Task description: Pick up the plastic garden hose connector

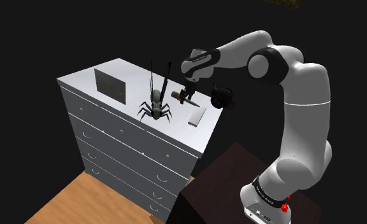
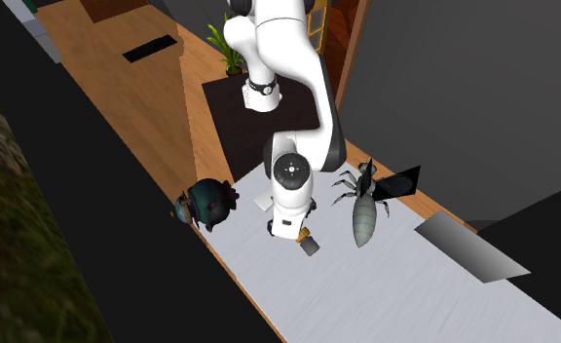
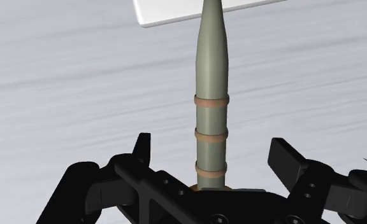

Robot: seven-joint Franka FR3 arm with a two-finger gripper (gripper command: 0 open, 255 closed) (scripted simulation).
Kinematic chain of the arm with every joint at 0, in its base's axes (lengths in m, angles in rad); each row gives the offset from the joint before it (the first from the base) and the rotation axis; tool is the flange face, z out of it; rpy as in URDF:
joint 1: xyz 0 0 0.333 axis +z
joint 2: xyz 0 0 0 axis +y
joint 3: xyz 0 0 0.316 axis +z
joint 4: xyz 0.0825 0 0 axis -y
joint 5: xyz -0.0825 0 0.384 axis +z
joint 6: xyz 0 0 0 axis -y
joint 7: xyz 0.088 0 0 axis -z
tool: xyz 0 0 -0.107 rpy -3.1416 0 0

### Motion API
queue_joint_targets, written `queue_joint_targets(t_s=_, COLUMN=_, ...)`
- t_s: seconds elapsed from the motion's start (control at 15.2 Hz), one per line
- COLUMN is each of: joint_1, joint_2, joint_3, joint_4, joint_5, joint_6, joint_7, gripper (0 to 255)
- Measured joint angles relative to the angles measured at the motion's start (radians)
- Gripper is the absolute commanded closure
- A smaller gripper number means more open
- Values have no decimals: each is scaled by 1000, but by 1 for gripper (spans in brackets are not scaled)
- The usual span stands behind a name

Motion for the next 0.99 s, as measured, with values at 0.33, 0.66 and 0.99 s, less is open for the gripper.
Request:
queue_joint_targets(t_s=0.33, joint_1=-4, joint_2=3, joint_3=-3, joint_4=0, joint_5=0, joint_6=15, joint_7=-2, gripper=255)
queue_joint_targets(t_s=0.66, joint_1=-2, joint_2=0, joint_3=-2, joint_4=-5, joint_5=0, joint_6=12, joint_7=-1, gripper=255)
queue_joint_targets(t_s=0.99, joint_1=1, joint_2=-8, joint_3=-2, joint_4=0, joint_5=-2, joint_6=-6, joint_7=1, gripper=255)
